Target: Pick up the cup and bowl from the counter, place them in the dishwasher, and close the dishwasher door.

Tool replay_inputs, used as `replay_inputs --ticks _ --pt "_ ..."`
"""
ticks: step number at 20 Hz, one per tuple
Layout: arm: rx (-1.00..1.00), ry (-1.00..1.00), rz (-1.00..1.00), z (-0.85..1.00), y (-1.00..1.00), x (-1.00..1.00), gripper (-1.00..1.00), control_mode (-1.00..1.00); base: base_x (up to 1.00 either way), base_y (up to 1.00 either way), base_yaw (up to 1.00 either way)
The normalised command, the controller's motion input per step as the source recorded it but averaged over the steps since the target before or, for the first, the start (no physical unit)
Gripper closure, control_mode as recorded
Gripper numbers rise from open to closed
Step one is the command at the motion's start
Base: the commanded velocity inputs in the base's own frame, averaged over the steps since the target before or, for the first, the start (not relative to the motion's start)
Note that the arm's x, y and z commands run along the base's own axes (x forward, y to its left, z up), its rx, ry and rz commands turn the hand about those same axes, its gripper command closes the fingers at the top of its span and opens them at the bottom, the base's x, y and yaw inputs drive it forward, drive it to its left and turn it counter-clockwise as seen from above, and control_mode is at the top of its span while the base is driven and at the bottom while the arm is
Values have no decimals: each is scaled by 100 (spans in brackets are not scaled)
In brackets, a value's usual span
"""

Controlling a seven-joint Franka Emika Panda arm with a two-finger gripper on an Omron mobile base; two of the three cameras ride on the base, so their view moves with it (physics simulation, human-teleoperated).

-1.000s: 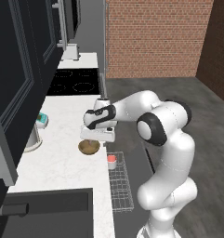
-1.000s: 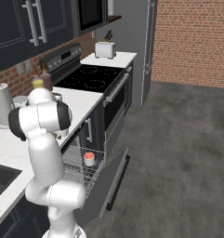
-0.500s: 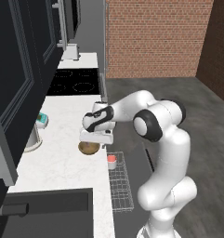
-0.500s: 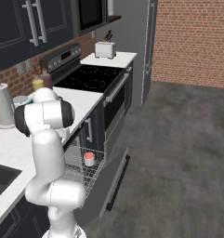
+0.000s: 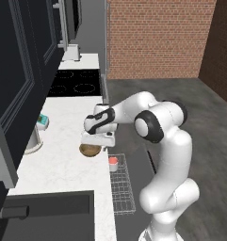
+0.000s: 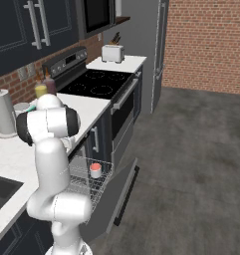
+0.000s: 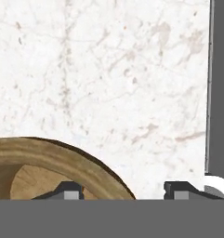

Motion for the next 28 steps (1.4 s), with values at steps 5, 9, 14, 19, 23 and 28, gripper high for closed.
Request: replay_inputs --ticks 5,9,14,19,23,28 --pt "0 0 0 -9 0 1 100 -100 0 0 0" --pt "0 0 0 0 0 0 100 -100 0 0 0" --pt "0 -4 0 2 -1 -2 100 -100 0 0 0" --pt "0 -5 0 28 -38 -71 100 -100 0 0 0" --pt "0 -30 0 5 -97 -100 100 -100 0 0 0" --pt "0 -22 4 33 -100 -100 100 -100 0 0 0"
